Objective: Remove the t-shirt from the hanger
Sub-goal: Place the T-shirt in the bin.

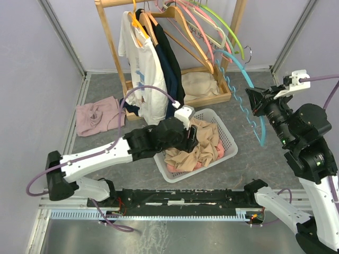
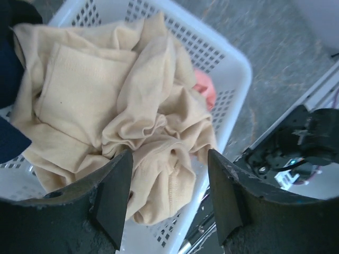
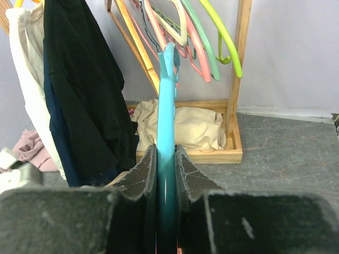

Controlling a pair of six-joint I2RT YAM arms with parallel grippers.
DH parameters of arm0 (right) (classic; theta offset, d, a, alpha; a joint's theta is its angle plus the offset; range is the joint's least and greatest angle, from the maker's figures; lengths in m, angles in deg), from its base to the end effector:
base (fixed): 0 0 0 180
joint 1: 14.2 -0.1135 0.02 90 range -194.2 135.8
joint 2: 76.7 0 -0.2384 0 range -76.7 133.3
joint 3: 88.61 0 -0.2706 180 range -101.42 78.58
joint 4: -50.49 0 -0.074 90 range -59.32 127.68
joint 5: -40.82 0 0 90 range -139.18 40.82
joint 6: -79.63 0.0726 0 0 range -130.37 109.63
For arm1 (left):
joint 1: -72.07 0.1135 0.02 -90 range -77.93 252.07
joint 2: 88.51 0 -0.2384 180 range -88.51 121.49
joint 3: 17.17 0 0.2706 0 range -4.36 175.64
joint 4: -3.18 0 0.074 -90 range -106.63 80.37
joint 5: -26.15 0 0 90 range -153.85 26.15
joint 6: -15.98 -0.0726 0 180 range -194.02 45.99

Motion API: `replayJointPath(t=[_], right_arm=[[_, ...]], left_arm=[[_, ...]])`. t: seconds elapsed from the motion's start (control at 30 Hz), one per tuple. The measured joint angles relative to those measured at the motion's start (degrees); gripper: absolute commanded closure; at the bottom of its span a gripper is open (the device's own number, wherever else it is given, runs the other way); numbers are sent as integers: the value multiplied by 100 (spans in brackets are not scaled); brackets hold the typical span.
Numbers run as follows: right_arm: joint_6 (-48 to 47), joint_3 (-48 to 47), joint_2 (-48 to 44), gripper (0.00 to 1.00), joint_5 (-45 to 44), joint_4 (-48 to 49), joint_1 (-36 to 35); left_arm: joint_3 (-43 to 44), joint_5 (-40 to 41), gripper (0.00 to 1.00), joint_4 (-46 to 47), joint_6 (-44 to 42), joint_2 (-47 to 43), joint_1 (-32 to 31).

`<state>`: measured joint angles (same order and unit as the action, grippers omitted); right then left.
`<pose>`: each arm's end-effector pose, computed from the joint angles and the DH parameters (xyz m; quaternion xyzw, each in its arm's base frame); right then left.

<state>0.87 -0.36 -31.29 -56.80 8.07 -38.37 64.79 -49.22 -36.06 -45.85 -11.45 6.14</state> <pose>0.1728 0.0670 0.4890 -0.0284 0.6821 0.1786 0.7085 0.1617 -0.3170 0.2876 0.2276 0.8492 -0.2622 0.3979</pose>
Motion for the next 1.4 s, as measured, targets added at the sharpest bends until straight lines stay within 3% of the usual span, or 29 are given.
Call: replayJointPath(t=[0.4,1.1,1.4], right_arm=[[-190,118,-317,98,542,232,0],[-264,289,-612,99,769,1255,0],[-212,238,-278,98,1075,1593,0]], left_arm=[[2,529,36,643,-210,-1329,-48],[-210,1696,36,680,-509,-1880,-48],[-280,2076,35,684,-579,-2127,-48]])
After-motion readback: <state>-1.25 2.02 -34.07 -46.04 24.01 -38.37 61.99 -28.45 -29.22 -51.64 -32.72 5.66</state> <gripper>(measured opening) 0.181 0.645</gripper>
